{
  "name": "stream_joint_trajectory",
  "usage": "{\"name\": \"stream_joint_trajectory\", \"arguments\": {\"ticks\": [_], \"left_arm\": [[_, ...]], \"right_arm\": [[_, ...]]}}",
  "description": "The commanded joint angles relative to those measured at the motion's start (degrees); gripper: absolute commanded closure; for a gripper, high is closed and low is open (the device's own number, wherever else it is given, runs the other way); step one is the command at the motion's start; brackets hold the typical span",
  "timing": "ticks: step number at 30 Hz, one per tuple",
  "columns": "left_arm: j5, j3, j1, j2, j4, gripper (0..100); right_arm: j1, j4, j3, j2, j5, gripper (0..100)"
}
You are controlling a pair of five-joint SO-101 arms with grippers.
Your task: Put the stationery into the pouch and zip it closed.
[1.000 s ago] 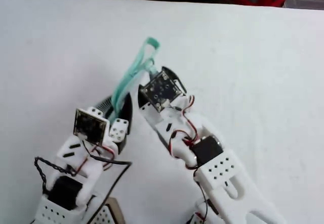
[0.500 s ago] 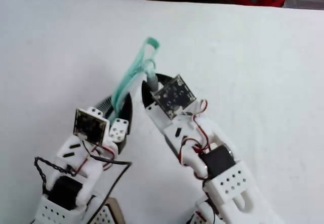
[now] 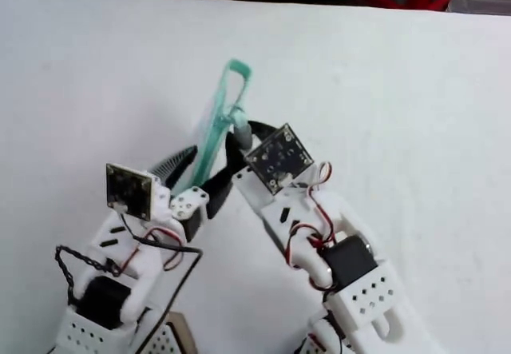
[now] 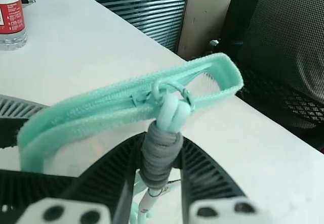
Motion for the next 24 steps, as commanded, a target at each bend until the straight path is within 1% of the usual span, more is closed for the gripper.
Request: {"name": "stream_joint_trajectory", "arguments": {"ticks": [1,4,6,8,9,10,12,15,17,19,24], "left_arm": [[-1.5,-1.2,0.4,0.7,-3.3,74],[-3.9,1.7,0.4,0.6,-8.5,79],[-6.0,3.9,0.4,0.6,-12.8,87],[-8.6,5.0,0.4,0.6,-15.6,97],[-9.8,5.2,0.4,0.6,-16.1,98],[-10.2,5.2,0.4,0.6,-15.6,97],[-9.5,5.1,0.4,0.6,-14.7,98],[-9.4,5.1,0.4,0.6,-14.3,98],[-9.4,5.1,0.4,0.6,-14.0,98],[-9.4,4.7,0.4,0.6,-12.9,98],[-9.4,3.3,0.4,0.5,-9.8,98]], "right_arm": [[0.1,0.7,-3.3,-1.1,-0.5,98.1],[0.0,0.7,-3.3,-1.1,-0.5,98.1],[0.0,0.7,-3.3,-1.1,-0.5,98.1],[0.3,0.6,-3.3,-1.2,-0.5,98.1],[0.4,0.5,-3.4,-1.2,-0.5,98.0],[0.5,0.4,-3.9,-1.2,-0.5,98.0],[1.7,0.5,-5.7,-1.2,-0.5,98.0],[7.0,0.1,-11.6,-0.6,-1.1,98.0],[10.9,0.1,-15.1,0.2,-3.9,98.0],[13.2,0.1,-18.0,2.2,-4.6,98.0],[13.4,0.1,-24.2,11.9,-4.7,98.0]]}}
